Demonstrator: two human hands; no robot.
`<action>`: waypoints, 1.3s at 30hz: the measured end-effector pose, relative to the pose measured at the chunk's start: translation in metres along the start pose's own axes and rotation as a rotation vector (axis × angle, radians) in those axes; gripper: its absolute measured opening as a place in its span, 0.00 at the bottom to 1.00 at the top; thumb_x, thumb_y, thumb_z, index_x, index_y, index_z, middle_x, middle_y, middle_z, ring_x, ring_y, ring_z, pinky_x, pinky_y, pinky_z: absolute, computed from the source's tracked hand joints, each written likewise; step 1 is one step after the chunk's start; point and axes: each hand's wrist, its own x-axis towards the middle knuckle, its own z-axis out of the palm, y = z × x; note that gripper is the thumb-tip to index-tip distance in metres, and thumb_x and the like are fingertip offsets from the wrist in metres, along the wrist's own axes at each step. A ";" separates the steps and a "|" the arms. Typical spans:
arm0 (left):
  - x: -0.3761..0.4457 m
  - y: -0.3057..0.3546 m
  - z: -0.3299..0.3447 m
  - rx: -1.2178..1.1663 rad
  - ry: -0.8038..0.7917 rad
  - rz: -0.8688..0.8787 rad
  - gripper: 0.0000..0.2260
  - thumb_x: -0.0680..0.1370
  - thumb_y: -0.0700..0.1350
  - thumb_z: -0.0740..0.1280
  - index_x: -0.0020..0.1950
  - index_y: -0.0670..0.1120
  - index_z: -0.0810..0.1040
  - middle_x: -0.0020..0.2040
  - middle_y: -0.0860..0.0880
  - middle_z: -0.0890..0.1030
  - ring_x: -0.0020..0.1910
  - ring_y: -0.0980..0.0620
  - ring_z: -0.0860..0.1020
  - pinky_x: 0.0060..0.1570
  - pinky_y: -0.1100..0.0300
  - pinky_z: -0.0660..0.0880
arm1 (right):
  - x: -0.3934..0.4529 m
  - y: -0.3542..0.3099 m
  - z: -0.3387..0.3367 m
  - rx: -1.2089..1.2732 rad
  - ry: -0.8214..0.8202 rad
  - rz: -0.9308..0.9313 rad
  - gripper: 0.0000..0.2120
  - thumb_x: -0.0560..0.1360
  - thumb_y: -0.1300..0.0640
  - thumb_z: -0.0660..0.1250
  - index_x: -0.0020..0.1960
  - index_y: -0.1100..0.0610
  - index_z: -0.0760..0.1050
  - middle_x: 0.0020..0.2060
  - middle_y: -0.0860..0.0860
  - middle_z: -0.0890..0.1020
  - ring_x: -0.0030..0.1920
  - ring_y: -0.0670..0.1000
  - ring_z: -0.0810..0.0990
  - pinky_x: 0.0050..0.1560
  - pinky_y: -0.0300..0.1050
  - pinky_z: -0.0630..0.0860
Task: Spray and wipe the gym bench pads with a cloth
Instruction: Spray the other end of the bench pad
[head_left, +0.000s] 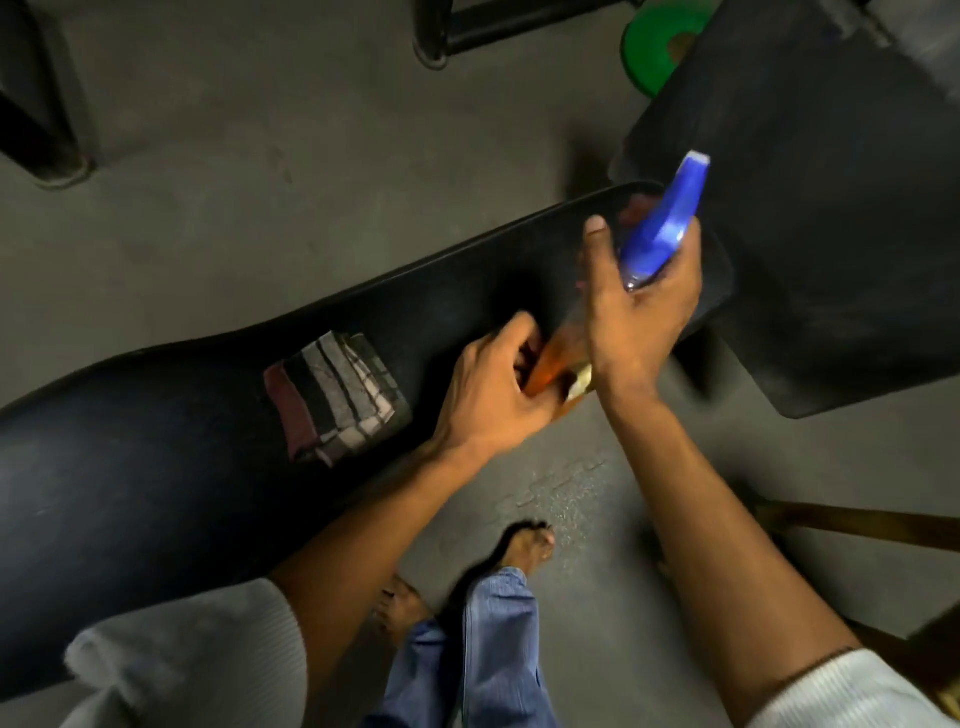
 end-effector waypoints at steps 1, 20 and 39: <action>-0.010 -0.002 -0.001 -0.005 -0.010 0.003 0.16 0.69 0.51 0.75 0.46 0.49 0.70 0.36 0.51 0.81 0.34 0.48 0.83 0.35 0.47 0.82 | -0.001 0.000 0.002 -0.031 -0.025 -0.014 0.12 0.77 0.51 0.76 0.56 0.55 0.79 0.45 0.45 0.83 0.44 0.52 0.84 0.53 0.62 0.82; -0.059 -0.094 -0.054 0.936 0.163 -0.192 0.32 0.82 0.56 0.58 0.81 0.40 0.67 0.84 0.37 0.63 0.85 0.35 0.57 0.84 0.33 0.52 | -0.105 0.038 0.041 -0.238 -0.735 0.230 0.23 0.83 0.35 0.67 0.43 0.55 0.75 0.30 0.47 0.74 0.33 0.49 0.76 0.41 0.49 0.74; -0.023 -0.071 -0.011 0.912 0.149 -0.095 0.31 0.80 0.56 0.63 0.79 0.41 0.70 0.83 0.38 0.67 0.84 0.38 0.62 0.82 0.32 0.55 | -0.048 0.059 0.020 -0.142 -0.659 0.344 0.35 0.77 0.28 0.64 0.42 0.62 0.75 0.35 0.65 0.81 0.28 0.65 0.82 0.35 0.62 0.81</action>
